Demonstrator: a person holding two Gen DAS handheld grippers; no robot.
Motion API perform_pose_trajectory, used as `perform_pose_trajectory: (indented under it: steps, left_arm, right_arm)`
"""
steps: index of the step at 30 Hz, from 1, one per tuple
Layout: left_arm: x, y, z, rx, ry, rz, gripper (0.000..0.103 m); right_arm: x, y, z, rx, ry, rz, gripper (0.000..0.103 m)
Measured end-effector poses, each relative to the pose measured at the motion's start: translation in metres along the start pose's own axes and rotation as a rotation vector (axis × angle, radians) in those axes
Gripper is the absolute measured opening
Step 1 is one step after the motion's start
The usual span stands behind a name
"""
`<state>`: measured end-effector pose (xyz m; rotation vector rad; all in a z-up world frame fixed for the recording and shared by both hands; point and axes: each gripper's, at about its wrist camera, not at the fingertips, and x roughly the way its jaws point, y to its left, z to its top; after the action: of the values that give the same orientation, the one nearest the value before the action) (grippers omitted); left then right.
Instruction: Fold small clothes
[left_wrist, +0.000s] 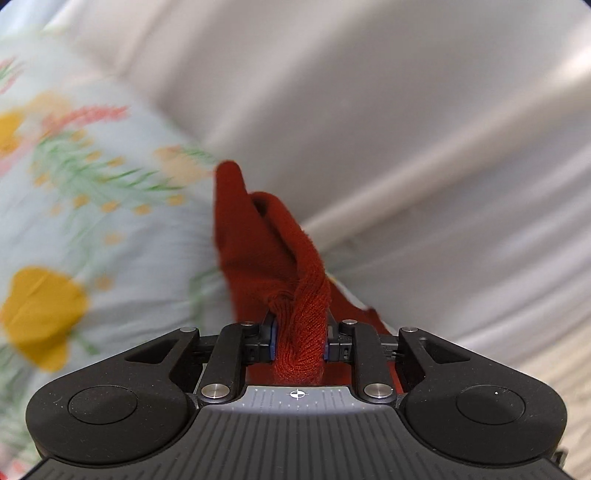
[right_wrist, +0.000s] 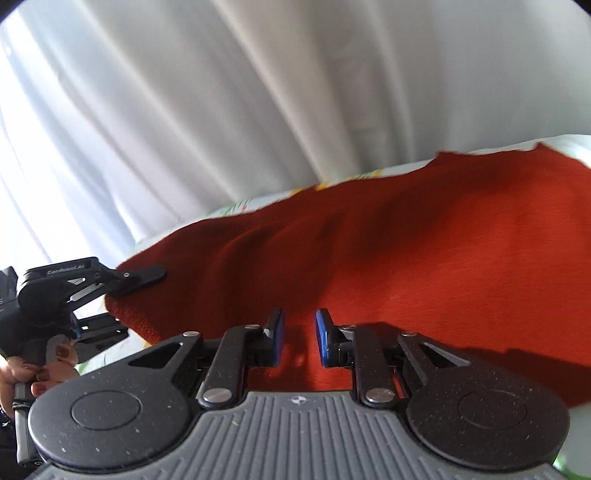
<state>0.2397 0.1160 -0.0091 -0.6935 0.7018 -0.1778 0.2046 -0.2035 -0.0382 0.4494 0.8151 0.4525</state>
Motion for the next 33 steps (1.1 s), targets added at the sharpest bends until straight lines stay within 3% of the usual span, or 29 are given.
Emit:
perform_pose_trajectory:
  steps: [5, 8, 10, 11, 12, 14, 16, 18, 21, 24, 28, 30, 32, 33]
  left_arm:
    - [0.048, -0.079, -0.048, 0.281, 0.130, -0.047, 0.023]
    - [0.080, -0.082, -0.082, 0.296, 0.239, -0.011, 0.024]
    - [0.084, -0.078, -0.098, 0.307, 0.243, -0.021, 0.028]
    - [0.079, -0.078, -0.102, 0.325, 0.227, -0.037, 0.033]
    - [0.074, -0.079, -0.104, 0.343, 0.234, -0.050, 0.047]
    - [0.061, -0.075, -0.103, 0.356, 0.267, -0.105, 0.062]
    - [0.047, -0.072, -0.098, 0.348, 0.295, -0.116, 0.062]
    - [0.031, -0.065, -0.092, 0.321, 0.265, -0.134, 0.064]
    - [0.019, -0.053, -0.079, 0.265, 0.183, -0.058, 0.069]
    - [0.030, -0.039, -0.071, 0.219, 0.171, 0.083, 0.069]
    - [0.046, -0.025, -0.065, 0.150, 0.173, 0.168, 0.070]
    - [0.051, -0.022, -0.064, 0.131, 0.179, 0.169, 0.079]
    - [0.056, -0.020, -0.063, 0.123, 0.184, 0.181, 0.079]
    - [0.059, -0.020, -0.064, 0.121, 0.187, 0.179, 0.079]
  right_arm:
    - [-0.043, -0.037, 0.005, 0.098, -0.100, -0.032, 0.018]
    - [-0.058, -0.054, 0.007, 0.128, -0.122, -0.056, 0.018]
    - [-0.063, -0.062, 0.007, 0.138, -0.119, -0.064, 0.019]
    - [-0.064, -0.064, 0.008, 0.141, -0.116, -0.062, 0.019]
    - [-0.063, -0.065, 0.010, 0.141, -0.112, -0.056, 0.019]
    - [-0.061, -0.062, 0.016, 0.134, -0.111, -0.032, 0.020]
    - [-0.055, -0.053, 0.022, 0.115, -0.107, 0.008, 0.020]
    - [-0.043, -0.041, 0.027, 0.076, -0.091, 0.047, 0.021]
    - [-0.021, -0.031, 0.025, 0.014, -0.029, 0.057, 0.022]
    - [0.006, -0.033, 0.012, -0.050, 0.102, -0.040, 0.024]
    - [0.000, -0.041, 0.015, -0.039, 0.103, 0.002, 0.024]
    - [-0.012, -0.045, 0.025, -0.036, 0.042, 0.019, 0.034]
    - [-0.019, -0.056, 0.037, 0.007, -0.014, -0.037, 0.059]
    - [-0.019, -0.064, 0.042, 0.038, -0.022, -0.051, 0.059]
